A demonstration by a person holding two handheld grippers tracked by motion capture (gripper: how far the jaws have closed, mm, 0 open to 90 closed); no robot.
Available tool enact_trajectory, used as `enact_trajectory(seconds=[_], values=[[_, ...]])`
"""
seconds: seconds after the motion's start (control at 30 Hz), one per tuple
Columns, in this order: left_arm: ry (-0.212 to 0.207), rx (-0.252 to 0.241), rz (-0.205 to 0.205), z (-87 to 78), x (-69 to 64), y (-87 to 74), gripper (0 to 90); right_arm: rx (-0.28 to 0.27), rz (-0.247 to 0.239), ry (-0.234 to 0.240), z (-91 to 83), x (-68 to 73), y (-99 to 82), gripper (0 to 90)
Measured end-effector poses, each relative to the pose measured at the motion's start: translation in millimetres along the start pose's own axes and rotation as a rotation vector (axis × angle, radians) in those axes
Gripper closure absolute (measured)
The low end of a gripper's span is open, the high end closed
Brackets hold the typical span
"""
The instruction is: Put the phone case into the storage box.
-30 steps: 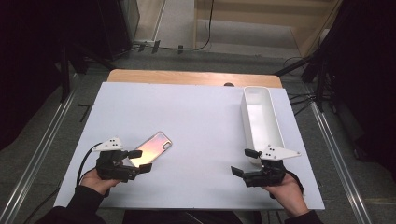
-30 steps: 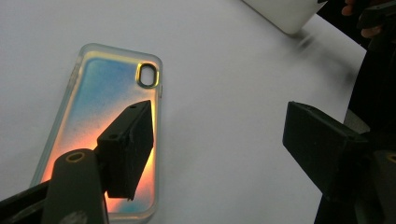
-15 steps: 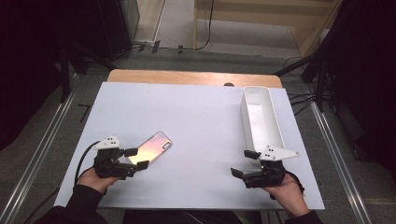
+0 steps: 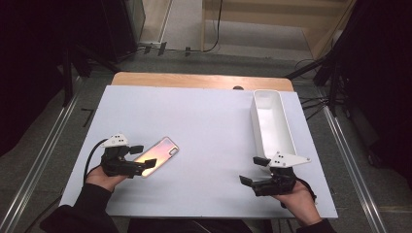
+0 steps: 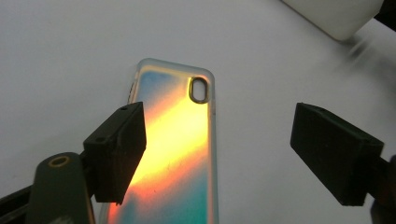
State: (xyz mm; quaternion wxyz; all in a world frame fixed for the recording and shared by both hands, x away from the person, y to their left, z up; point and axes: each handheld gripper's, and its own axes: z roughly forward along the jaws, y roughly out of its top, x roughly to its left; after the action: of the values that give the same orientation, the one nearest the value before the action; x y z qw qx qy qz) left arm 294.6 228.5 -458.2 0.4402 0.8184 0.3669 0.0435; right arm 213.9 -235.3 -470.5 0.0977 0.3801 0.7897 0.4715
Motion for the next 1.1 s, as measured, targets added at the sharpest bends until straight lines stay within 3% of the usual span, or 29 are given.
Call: enact_trajectory(seconds=[0.17,0.27,0.3,0.33,0.4,0.57,0.83,1.1], values=[[-0.032,-0.025,0.001,1.1,2.3,4.4,12.5,0.002,0.002,0.002,0.0,0.2,-0.1,12.6],[-0.055,-0.032,-0.024,1.9,4.4,7.0,12.3,0.002,0.003,0.002,-0.1,0.3,-0.1,12.6],[-0.066,-0.028,-0.028,1.9,5.2,8.3,10.6,0.002,0.003,0.003,-0.2,0.3,0.0,12.6],[-0.072,-0.025,-0.032,2.7,5.1,9.7,1.1,0.003,0.003,0.004,-0.4,0.5,-0.1,12.6],[-0.072,-0.016,-0.01,4.9,4.3,14.2,0.0,-0.001,0.001,0.001,-0.5,0.4,0.0,12.7],[-0.075,-0.03,0.0,6.8,5.4,19.5,0.0,0.0,-0.001,0.001,-0.6,0.4,-0.1,12.6],[-0.027,-0.018,0.018,14.6,8.4,25.7,0.0,0.004,0.004,0.005,-0.5,1.0,-0.1,12.6],[-0.009,-0.025,0.057,21.2,9.5,27.5,3.6,0.005,0.0,0.001,-0.5,0.5,-0.3,12.7]])
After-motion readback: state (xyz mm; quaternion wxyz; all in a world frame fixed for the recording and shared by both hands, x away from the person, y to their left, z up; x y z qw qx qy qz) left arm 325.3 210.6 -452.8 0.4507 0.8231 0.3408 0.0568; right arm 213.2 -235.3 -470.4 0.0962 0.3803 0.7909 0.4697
